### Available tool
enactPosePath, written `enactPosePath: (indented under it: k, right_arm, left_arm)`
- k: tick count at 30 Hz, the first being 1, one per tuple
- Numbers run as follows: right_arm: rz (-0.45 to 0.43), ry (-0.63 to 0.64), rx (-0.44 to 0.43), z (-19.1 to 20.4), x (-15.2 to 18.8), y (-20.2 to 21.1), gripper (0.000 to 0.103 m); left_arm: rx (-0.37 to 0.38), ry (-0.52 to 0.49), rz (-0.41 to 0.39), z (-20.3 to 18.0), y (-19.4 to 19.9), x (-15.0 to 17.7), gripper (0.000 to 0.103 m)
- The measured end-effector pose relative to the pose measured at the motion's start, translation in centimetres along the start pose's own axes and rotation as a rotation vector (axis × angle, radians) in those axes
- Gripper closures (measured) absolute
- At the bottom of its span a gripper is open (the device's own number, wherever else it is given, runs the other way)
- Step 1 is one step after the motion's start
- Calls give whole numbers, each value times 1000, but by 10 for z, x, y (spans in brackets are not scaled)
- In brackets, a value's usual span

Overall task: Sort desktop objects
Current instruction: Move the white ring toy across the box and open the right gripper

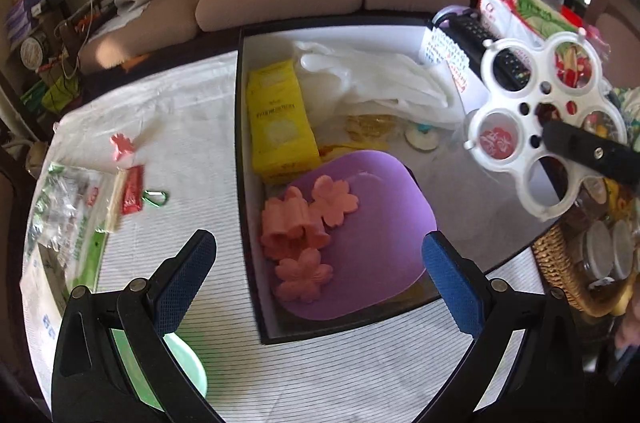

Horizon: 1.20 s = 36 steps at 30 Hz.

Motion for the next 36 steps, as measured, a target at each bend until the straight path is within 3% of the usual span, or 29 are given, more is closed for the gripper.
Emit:
enactPosePath:
  k: [11,13,15,16,17,19,22,25,27,31,34,36]
  right_arm:
    - [221,623,471,29,45,-82,96]
    - [262,658,463,31,55,-88,94]
    - [248,638,426,33,55,-81,78]
    - [228,603,393,34,53,-74,63]
    - [200,555,337,37,50,-65,54]
    - [152,456,264,35,41,-46,54]
    - [80,296,241,15,20,-22,55]
    - [64,226,213,6,7,-22,68]
    - [72,189,167,10,4,-32,69]
    - [107,199,133,33,4,-60,69]
    - [196,303,240,34,17,-87,74]
    - [199,319,265,30,18,-89,74]
  left_arm:
    - [23,108,-20,41,16,4,0]
    - [28,114,-15,45,17,6,0]
    - [30,109,-5,48,16,10,0]
    - [29,106,-4,48,16,11,0]
    - [27,103,-4,49,16,12,0]
    - [23,105,-4,51,15,12,0]
    - [24,112,1,51,13,12,0]
    - [18,107,-4,48,13,11,0]
    - [15,104,-7,47,14,10,0]
    - [0,89,-12,48,15,8,0]
    - [-20,72,-16,50,15,7,0]
    - [-24,61,-15,50,14,7,0]
Point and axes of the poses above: each gripper's, at about its wrist camera, not at the fingertips, and y roughly against the way its jaws point, z to its left, x to its underside, the point moved 10 cm from there along -y, roughly the way its jaws point, and after that the axes turned 8 degrees about y, right-handed, at the moved point
